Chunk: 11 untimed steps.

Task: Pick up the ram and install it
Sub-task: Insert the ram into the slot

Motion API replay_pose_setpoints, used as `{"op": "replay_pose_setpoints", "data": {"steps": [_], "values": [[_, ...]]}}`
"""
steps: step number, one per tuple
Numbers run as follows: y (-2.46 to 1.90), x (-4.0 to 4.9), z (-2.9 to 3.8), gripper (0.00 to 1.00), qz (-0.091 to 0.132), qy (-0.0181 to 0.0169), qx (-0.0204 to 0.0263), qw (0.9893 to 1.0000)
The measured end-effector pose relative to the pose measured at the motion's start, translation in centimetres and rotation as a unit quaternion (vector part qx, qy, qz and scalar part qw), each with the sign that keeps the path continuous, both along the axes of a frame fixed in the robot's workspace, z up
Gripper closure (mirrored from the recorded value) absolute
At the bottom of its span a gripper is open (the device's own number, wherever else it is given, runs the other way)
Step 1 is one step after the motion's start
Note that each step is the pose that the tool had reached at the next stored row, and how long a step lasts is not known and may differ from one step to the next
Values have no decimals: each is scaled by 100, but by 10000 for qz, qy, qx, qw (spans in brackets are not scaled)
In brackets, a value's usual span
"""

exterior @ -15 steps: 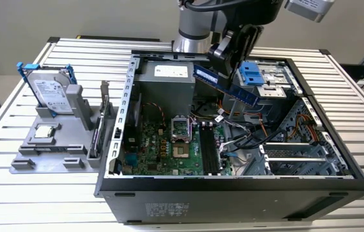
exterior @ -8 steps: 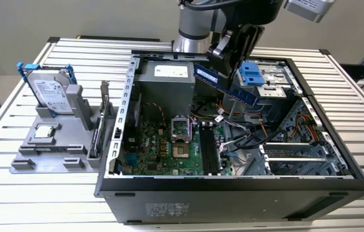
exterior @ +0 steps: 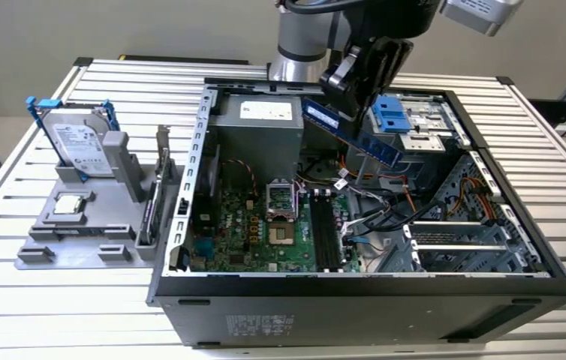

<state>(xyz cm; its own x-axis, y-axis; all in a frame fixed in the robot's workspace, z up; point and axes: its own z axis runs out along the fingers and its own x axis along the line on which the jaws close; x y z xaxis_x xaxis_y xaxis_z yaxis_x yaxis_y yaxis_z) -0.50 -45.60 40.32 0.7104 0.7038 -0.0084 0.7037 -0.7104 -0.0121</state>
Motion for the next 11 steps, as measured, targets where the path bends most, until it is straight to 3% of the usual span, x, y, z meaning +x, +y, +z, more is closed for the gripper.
{"op": "replay_pose_setpoints", "data": {"steps": [11], "values": [[0, -1, 0, 100, -250, 0, 0, 9997]]}}
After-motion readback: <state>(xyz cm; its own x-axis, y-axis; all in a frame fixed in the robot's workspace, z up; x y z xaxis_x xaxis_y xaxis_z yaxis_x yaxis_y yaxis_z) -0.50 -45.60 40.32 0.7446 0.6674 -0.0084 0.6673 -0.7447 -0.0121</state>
